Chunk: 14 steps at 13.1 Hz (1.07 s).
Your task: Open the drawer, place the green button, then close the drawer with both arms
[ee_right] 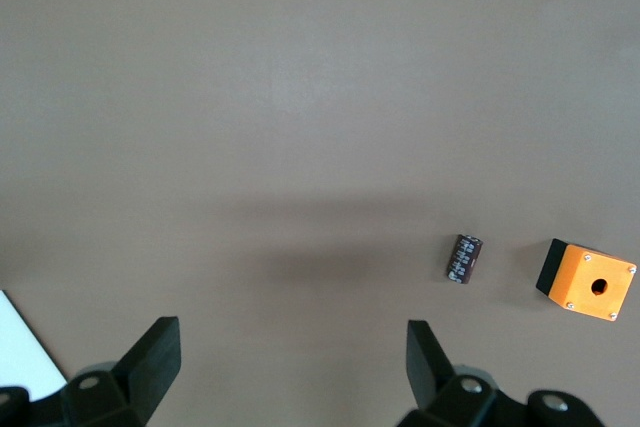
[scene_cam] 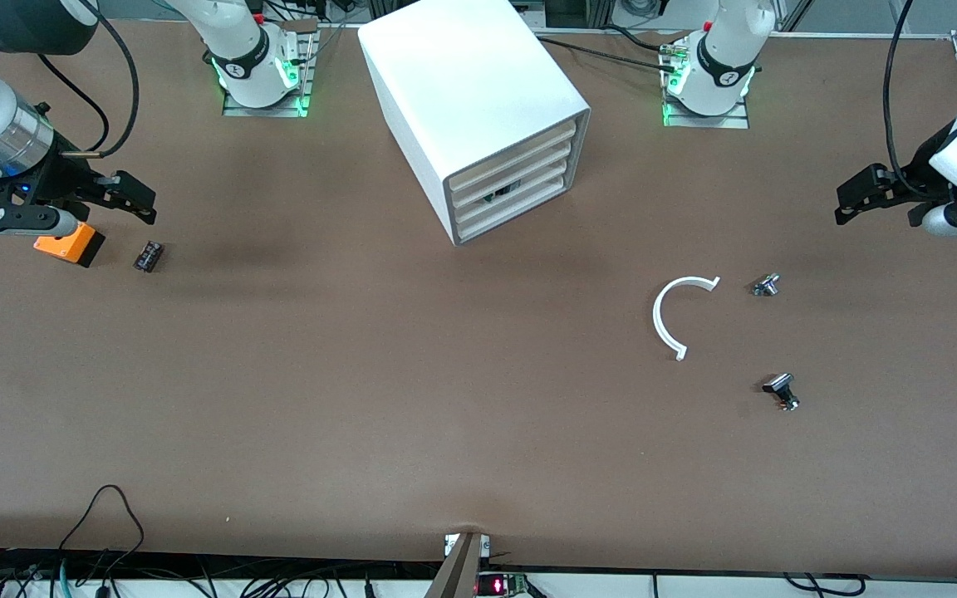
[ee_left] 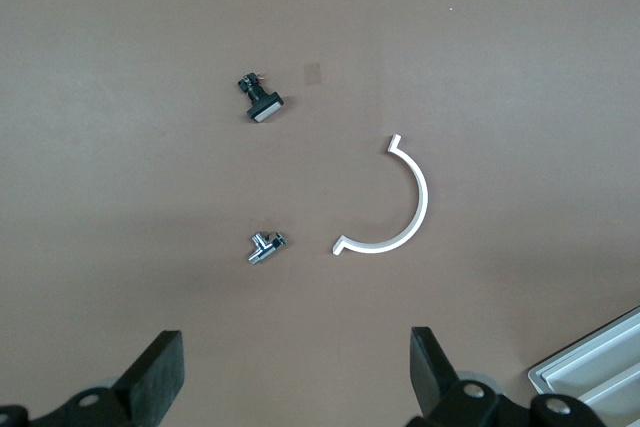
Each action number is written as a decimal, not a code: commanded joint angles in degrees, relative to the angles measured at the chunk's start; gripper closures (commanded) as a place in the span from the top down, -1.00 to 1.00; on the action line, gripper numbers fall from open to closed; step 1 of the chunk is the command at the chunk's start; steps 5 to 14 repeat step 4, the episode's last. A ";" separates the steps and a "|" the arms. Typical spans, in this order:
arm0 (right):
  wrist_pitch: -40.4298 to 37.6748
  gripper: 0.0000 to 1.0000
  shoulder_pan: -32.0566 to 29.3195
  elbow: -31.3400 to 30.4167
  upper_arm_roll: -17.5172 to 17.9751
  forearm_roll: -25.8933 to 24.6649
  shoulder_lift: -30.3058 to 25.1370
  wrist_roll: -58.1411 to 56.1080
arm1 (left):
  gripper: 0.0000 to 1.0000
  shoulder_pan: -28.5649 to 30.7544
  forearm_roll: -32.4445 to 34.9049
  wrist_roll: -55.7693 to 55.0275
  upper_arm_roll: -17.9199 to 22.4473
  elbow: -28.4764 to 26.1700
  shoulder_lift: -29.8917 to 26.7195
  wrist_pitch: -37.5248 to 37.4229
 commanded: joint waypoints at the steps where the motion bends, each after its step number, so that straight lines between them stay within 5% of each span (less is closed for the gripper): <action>1: -1.44 0.99 -0.30 2.26 0.33 -0.27 0.28 0.15 | 0.98 0.04 -0.13 1.10 -0.32 -0.21 -0.57 -0.48; 14: -1.44 0.99 -0.39 2.53 0.33 -0.18 0.37 -0.03 | 0.98 0.12 -0.13 1.19 -0.50 -0.13 -0.39 -0.31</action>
